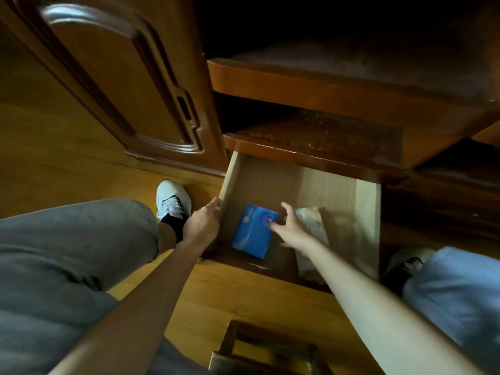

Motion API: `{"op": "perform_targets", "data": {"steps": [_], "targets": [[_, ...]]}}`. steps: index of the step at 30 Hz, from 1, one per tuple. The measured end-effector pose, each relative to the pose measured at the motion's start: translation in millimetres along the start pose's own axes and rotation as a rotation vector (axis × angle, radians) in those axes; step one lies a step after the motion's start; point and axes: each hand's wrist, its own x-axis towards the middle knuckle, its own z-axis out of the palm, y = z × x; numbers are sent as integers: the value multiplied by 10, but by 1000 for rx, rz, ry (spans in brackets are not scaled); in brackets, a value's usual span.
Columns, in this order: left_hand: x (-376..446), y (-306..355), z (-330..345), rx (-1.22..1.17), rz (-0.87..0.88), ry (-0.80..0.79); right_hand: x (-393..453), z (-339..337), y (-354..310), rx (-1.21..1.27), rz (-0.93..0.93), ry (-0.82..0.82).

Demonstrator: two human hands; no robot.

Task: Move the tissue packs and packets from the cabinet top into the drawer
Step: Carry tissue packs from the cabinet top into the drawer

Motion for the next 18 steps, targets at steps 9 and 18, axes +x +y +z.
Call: {"op": "perform_targets", "data": {"steps": [9, 18], "targets": [[174, -264, -112, -375, -89, -155, 270, 290, -133, -100, 75, -19], [173, -426, -92, -572, -134, -340, 362, 273, -192, 36, 188, 53]]}}
